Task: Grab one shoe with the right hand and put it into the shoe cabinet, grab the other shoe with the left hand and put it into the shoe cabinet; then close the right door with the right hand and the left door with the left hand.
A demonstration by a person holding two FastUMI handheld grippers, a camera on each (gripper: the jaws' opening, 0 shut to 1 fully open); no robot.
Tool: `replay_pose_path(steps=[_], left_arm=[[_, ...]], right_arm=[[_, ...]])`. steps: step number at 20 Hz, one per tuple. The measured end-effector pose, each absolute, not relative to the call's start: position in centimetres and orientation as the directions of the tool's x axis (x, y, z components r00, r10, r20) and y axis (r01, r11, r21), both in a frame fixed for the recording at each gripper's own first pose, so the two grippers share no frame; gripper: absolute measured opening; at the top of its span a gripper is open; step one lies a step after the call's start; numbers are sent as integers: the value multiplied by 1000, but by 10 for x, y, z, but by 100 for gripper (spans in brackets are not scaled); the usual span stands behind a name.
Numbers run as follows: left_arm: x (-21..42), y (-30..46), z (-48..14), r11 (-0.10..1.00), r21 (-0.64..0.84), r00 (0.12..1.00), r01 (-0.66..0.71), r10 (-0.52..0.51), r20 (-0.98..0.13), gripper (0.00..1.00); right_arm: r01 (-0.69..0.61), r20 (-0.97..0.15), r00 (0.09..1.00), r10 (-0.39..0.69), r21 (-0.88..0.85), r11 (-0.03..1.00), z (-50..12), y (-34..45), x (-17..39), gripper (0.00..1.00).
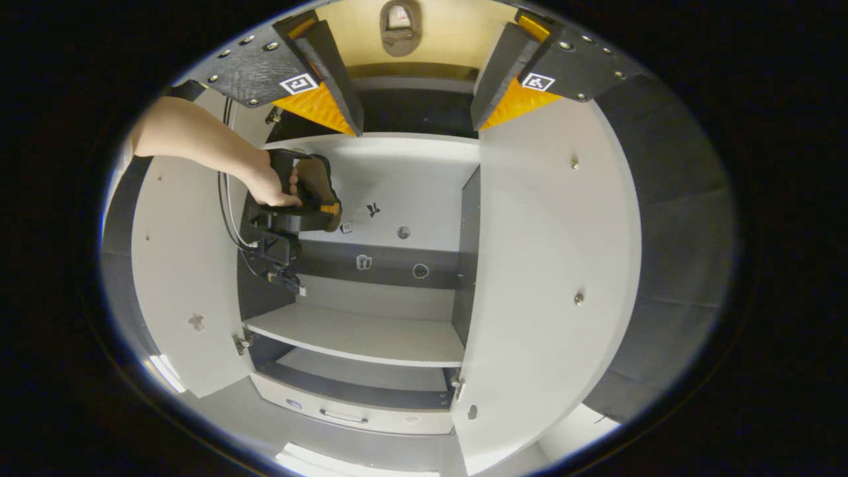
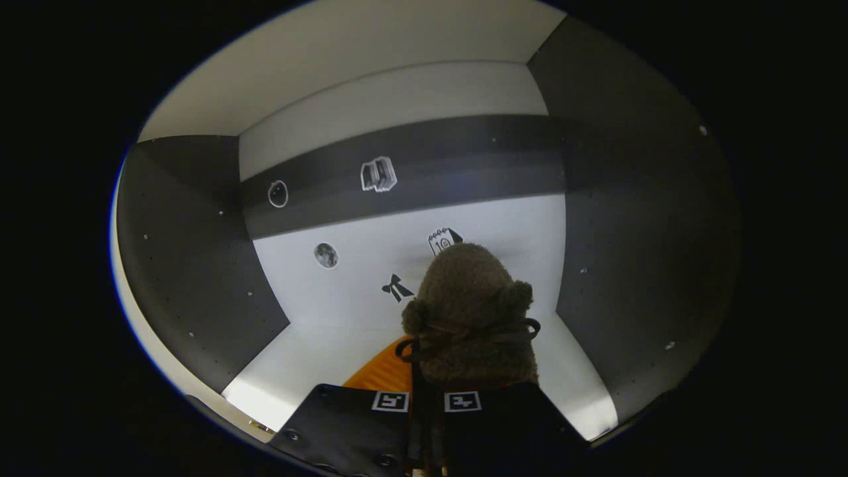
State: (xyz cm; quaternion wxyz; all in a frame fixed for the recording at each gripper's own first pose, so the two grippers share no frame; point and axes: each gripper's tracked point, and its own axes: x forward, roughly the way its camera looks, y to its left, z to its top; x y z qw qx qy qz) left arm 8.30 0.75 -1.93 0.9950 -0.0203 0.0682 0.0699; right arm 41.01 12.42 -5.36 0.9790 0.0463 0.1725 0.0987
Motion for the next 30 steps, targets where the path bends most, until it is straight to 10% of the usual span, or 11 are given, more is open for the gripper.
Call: replay_pose_path(steps=[10, 11, 12, 21, 27, 30], left_arm=[[65, 3, -33, 969, 16, 954, -246, 245, -173, 94], [63, 2, -36, 967, 15, 951, -253, 252, -177, 100], [62, 1, -35, 965, 10, 950, -261, 258, -178, 100], [53, -13, -39, 973, -29, 962, -228, 220, -164, 100], [35, -4, -42, 994, -2, 982, -110, 108, -152, 89], [29, 0, -63, 999, 14, 982, -51, 53, -184, 100]], right_arm=[[-192, -496, 819, 289, 238, 952, -96, 147, 417, 14], [-202, -513, 801, 307, 252, 947, -100, 150, 414, 31], [-230, -516, 783, 347, 278, 933, -100, 158, 410, 21], [-317, -532, 753, 386, 222, 922, -81, 167, 351, 95], [-268, -466, 852, 239, 4, 963, -65, 133, 297, 96], [-236, -402, 891, 213, -8, 972, -54, 119, 254, 92]])
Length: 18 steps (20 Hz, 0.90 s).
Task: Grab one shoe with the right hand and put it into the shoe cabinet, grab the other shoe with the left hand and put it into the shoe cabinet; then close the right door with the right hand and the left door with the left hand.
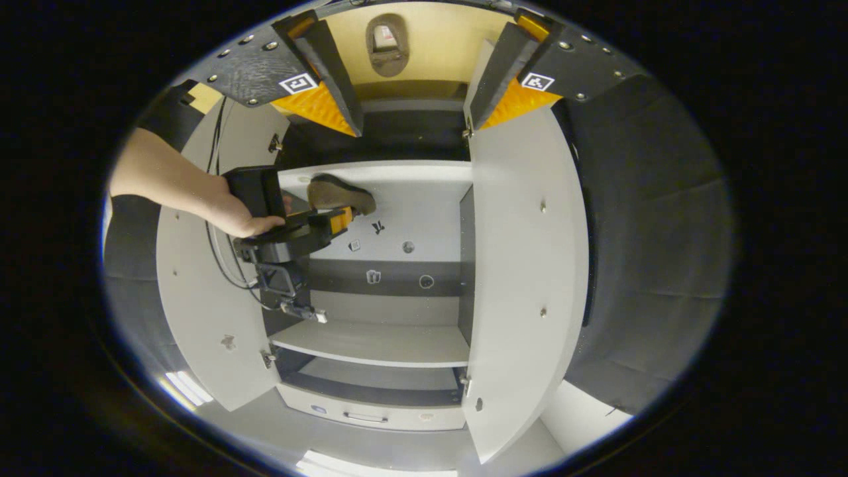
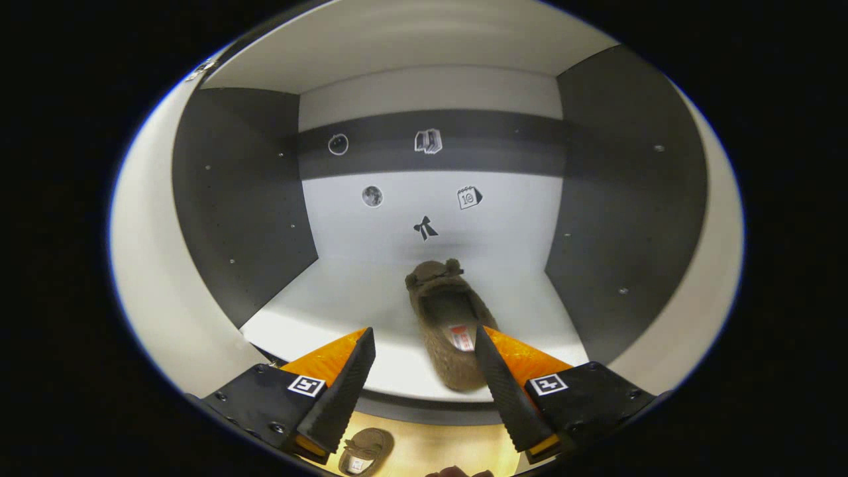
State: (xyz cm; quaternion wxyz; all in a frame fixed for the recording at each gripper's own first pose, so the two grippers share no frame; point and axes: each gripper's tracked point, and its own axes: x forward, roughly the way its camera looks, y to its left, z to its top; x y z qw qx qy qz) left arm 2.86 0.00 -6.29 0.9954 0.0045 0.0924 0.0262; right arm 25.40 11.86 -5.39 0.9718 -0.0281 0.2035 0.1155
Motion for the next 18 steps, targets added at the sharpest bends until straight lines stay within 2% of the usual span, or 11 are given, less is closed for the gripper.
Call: replay_pose_path(steps=[2, 3, 6, 8, 9, 10, 14, 18], left_arm=[[28, -6, -77, 1000, 9, 979, 6, -4, -202, 89], [29, -10, -85, 999, 8, 976, 36, -33, -214, 100], [29, -19, -102, 994, 9, 966, 110, -105, -237, 100], [30, -28, -125, 987, -24, 949, 157, -157, -272, 89], [32, -32, -138, 983, -40, 938, 177, -181, -295, 89], [33, -36, -152, 980, -52, 926, 194, -200, -319, 94], [47, -46, -211, 967, -51, 878, 250, -249, -410, 95], [59, -46, -291, 965, -42, 809, 260, -241, -537, 94]], right_arm=[[-209, -374, 905, 201, 19, 978, -53, 105, 221, 96], [-189, -366, 912, 187, 31, 982, -55, 97, 203, 96], [-121, -314, 940, 132, 53, 991, -62, 72, 152, 92], [-74, -293, 952, 85, 47, 996, -71, 54, 117, 92], [-59, -285, 956, 69, 45, 997, -75, 47, 101, 92], [-43, -280, 958, 53, 42, 998, -79, 40, 84, 92], [30, -269, 963, -17, 42, 999, -97, 11, 24, 92], [108, -287, 953, -99, 15, 994, -120, -14, -22, 92]])
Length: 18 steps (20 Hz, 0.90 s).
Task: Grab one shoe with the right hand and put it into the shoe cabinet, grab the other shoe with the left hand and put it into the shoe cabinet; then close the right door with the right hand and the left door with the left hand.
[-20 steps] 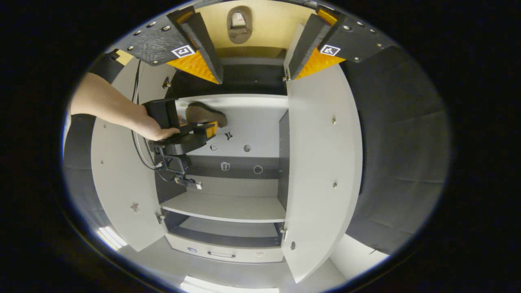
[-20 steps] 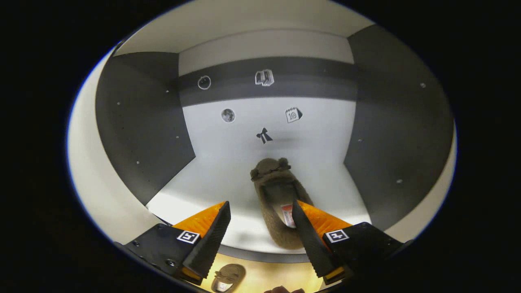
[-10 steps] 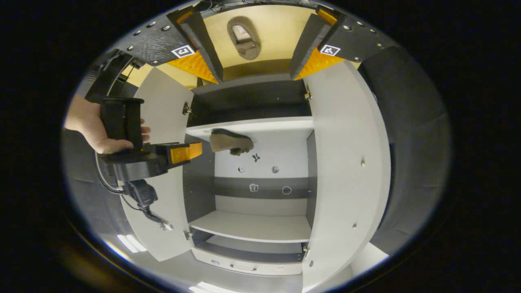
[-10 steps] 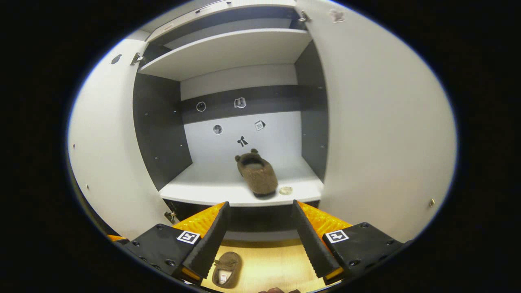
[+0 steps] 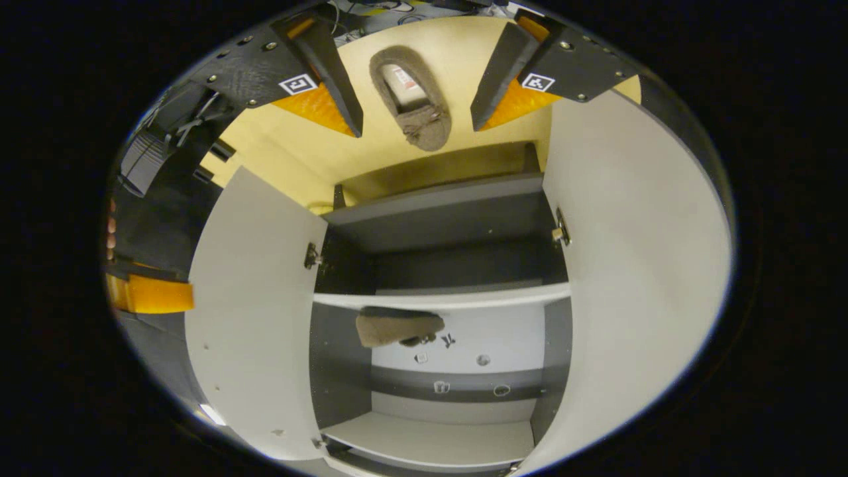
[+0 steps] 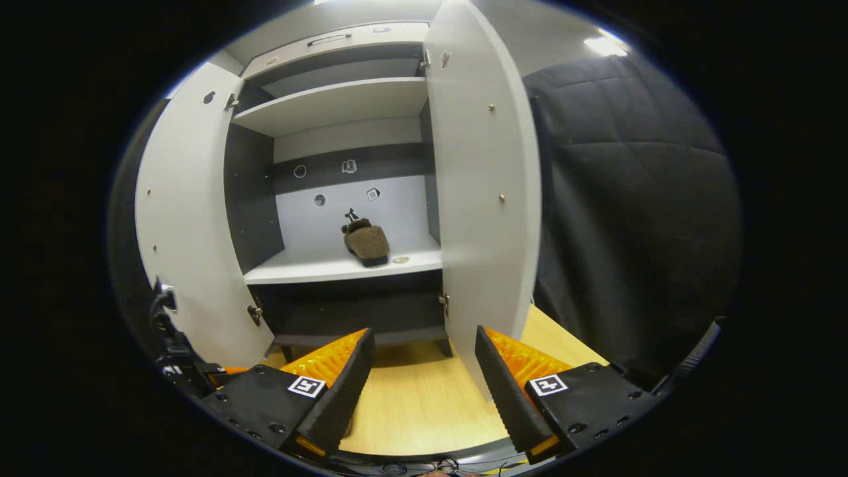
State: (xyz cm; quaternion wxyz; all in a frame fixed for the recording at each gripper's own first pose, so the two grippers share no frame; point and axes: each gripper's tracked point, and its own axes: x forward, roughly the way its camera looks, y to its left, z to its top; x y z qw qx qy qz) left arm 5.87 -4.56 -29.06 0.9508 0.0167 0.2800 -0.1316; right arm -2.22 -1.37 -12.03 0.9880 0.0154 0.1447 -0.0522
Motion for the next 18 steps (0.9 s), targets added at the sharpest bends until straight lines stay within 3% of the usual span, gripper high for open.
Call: replay_pose_path(steps=[2, 3, 4, 5, 6, 8, 13, 15, 18], left_arm=[[62, -41, -330, 966, -41, 760, 256, -227, -609, 95], [62, -39, -349, 964, -39, 735, 261, -225, -639, 100], [62, -37, -365, 962, -26, 716, 270, -219, -663, 95], [63, -33, -379, 961, -10, 700, 277, -209, -683, 100], [65, -31, -391, 960, 1, 688, 280, -200, -698, 95], [68, -28, -408, 963, -13, 663, 269, -195, -723, 100], [95, -27, -434, 974, -82, 630, 213, -201, -750, 100], [104, -31, -443, 975, -103, 615, 197, -205, -761, 70], [114, -35, -450, 975, -133, 589, 177, -214, -779, 69]], right_arm=[[147, -297, 944, -140, 1, 989, -132, -24, -43, 92], [159, -302, 941, -151, 4, 987, -135, -27, -51, 92], [171, -306, 938, -161, 5, 985, -139, -30, -57, 92], [182, -314, 934, -172, 3, 983, -141, -33, -63, 92], [194, -323, 928, -184, 0, 981, -145, -37, -69, 92], [217, -331, 921, -207, -9, 976, -145, -44, -77, 92], [295, -351, 892, -284, -24, 955, -142, -77, -98, 92], [337, -373, 871, -321, -23, 941, -142, -94, -105, 92], [403, -388, 840, -380, -24, 915, -139, -125, -112, 96]])
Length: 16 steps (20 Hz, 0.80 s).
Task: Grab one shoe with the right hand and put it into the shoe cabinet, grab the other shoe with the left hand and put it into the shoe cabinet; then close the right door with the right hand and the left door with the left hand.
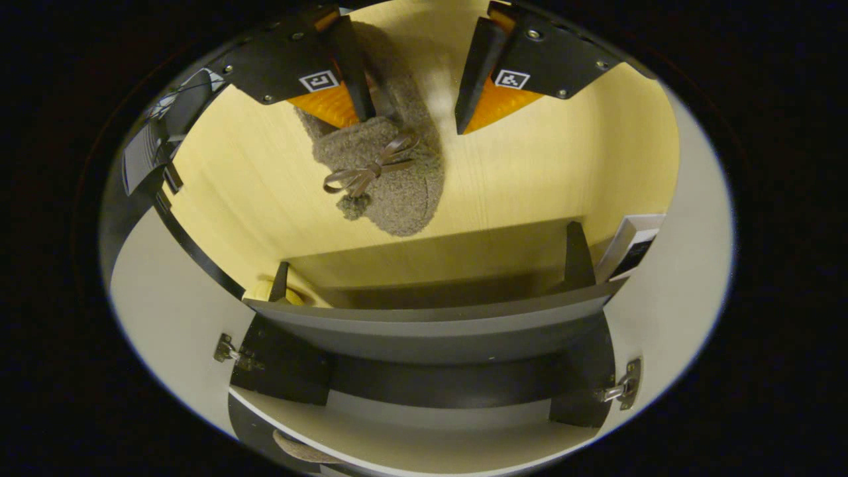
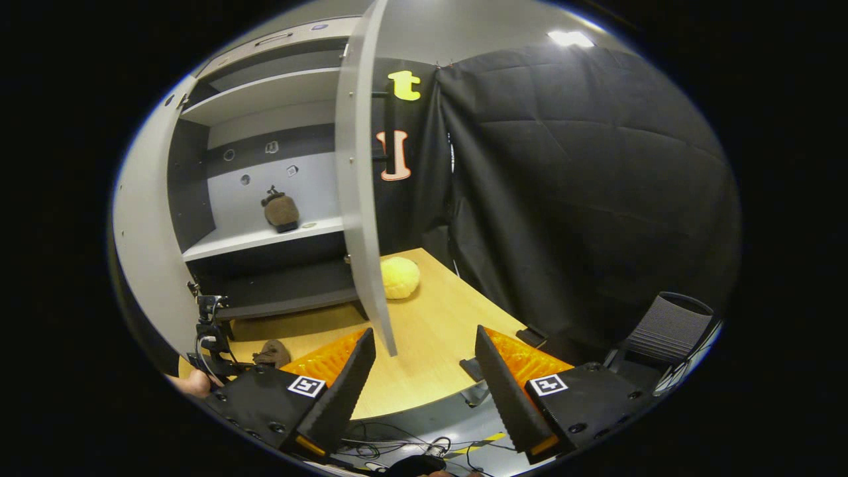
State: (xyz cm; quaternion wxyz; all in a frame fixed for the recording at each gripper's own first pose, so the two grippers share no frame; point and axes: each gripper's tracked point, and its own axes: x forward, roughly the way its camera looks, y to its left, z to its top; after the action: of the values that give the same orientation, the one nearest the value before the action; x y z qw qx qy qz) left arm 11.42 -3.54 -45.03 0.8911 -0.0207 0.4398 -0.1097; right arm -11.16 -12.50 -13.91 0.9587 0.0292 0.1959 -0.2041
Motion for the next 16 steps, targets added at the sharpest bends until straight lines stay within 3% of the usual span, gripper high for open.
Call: replay_pose_path(steps=[2, 3, 6, 7, 9, 12, 13, 16], left_arm=[[120, -40, -458, 976, -145, 578, 161, -212, -788, 53], [120, -42, -460, 977, -149, 565, 155, -211, -798, 34], [124, -40, -463, 975, -157, 542, 157, -217, -812, 34], [126, -33, -462, 979, -136, 543, 149, -196, -817, 28], [127, -36, -466, 982, -156, 528, 106, -188, -828, 14], [125, -29, -460, 993, -103, 540, 54, -116, -833, 18], [121, -30, -461, 994, -107, 531, 34, -109, -840, 2], [104, -29, -447, 993, -119, 535, -24, -88, -840, 2]], right_arm=[[435, -385, 826, -411, -28, 900, -134, -144, -113, 96], [446, -380, 822, -424, -31, 894, -131, -152, -114, 92], [466, -371, 817, -442, -28, 884, -129, -176, -105, 96], [464, -376, 816, -439, -25, 885, -130, -183, -100, 93], [452, -373, 824, -426, -21, 892, -129, -197, -89, 96], [444, -348, 838, -420, -13, 896, -123, -221, -68, 93], [440, -337, 845, -415, -4, 898, -121, -225, -61, 96], [433, -334, 852, -402, 20, 901, -126, -246, -42, 93]])
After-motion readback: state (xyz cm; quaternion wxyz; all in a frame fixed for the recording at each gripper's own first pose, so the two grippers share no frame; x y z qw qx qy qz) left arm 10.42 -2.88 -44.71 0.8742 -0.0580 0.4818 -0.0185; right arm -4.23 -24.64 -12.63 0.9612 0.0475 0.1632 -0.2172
